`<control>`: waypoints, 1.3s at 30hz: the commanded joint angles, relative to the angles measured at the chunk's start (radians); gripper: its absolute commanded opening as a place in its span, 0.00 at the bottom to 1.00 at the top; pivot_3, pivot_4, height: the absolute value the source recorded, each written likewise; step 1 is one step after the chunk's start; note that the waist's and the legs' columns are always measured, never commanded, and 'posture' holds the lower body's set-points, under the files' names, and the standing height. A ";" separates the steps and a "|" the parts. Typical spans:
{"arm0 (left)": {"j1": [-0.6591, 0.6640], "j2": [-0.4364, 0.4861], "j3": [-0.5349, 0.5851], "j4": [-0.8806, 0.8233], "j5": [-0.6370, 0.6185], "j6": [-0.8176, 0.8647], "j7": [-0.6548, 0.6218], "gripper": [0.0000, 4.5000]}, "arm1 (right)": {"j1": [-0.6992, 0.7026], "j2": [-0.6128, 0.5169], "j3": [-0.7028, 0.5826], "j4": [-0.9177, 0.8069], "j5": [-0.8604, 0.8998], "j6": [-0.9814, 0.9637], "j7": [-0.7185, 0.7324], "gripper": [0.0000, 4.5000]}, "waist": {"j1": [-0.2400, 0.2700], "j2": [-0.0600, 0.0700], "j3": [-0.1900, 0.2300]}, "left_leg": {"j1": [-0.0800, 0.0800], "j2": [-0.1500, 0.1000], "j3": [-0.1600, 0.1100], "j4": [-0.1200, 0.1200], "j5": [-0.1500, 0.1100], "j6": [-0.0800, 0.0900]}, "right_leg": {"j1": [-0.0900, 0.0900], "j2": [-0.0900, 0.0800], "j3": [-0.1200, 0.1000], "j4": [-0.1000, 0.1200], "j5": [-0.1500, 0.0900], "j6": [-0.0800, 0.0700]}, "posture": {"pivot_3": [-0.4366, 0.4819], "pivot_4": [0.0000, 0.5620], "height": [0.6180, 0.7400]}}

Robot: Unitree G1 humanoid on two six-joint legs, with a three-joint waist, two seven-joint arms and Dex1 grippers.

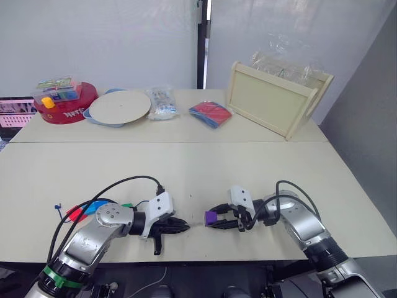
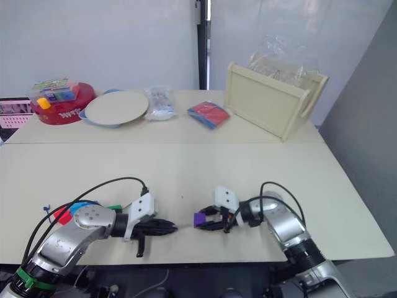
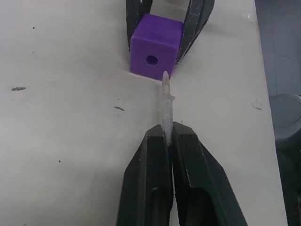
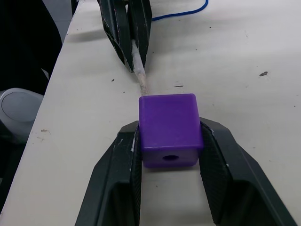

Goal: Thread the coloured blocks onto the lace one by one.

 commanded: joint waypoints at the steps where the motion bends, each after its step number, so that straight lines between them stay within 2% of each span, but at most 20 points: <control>1: -0.015 -0.002 -0.008 -0.027 0.002 -0.006 0.001 0.00 | 0.006 0.000 -0.004 -0.040 0.006 0.002 0.001 0.26 | 0.000 0.000 0.000 | 0.000 0.000 0.000 0.000 0.000 0.000 | 0.000 0.000 0.000 0.000 0.000 0.000 | 0.48 0.27 1.00; 17: -0.081 -0.047 -0.064 0.004 0.022 -0.001 0.009 0.00 | 0.010 0.002 0.008 -0.076 -0.001 0.014 -0.015 0.26 | 0.001 0.000 0.000 | 0.000 0.000 0.000 0.001 0.000 0.000 | 0.000 0.000 0.000 0.000 0.000 0.000 | 0.48 0.27 1.00; 29: -0.268 -0.210 -0.194 0.121 0.069 -0.060 -0.057 0.00 | -0.015 0.072 0.064 -0.092 -0.059 0.088 -0.081 0.26 | 0.005 0.000 0.000 | 0.000 -0.001 0.000 0.002 0.000 0.000 | 0.001 0.000 0.000 0.001 0.000 0.000 | 0.48 0.27 1.00; 33: -0.277 -0.248 -0.194 0.152 0.064 -0.038 -0.081 0.00 | -0.024 0.109 0.064 -0.092 -0.069 0.106 -0.109 0.26 | 0.005 0.000 0.000 | 0.006 -0.001 0.000 0.003 0.000 0.000 | 0.007 0.000 0.000 0.001 0.000 0.000 | 0.48 0.27 1.00; 37: -0.271 -0.227 -0.168 0.195 0.108 -0.066 -0.066 0.00 | -0.003 0.110 0.056 -0.104 -0.085 0.131 -0.120 0.26 | 0.001 0.000 0.000 | 0.013 -0.001 -0.001 0.003 0.000 0.000 | 0.015 0.000 -0.001 0.000 0.000 0.000 | 0.48 0.27 1.00; 38: -0.270 -0.208 -0.156 0.203 0.123 -0.077 -0.065 0.16 | 0.009 0.103 0.054 -0.111 -0.089 0.141 -0.122 0.26 | 0.000 0.000 0.000 | 0.013 -0.001 -0.001 0.003 0.000 0.000 | 0.015 0.000 -0.001 0.000 0.000 0.000 | 0.48 0.27 1.00; 39: -0.268 -0.193 -0.143 0.206 0.126 -0.077 -0.068 0.23 | 0.017 0.098 0.053 -0.116 -0.092 0.146 -0.123 0.26 | -0.001 0.000 0.000 | 0.013 0.000 -0.001 0.003 0.000 0.000 | 0.015 0.000 -0.001 0.000 0.000 0.000 | 0.48 0.27 1.00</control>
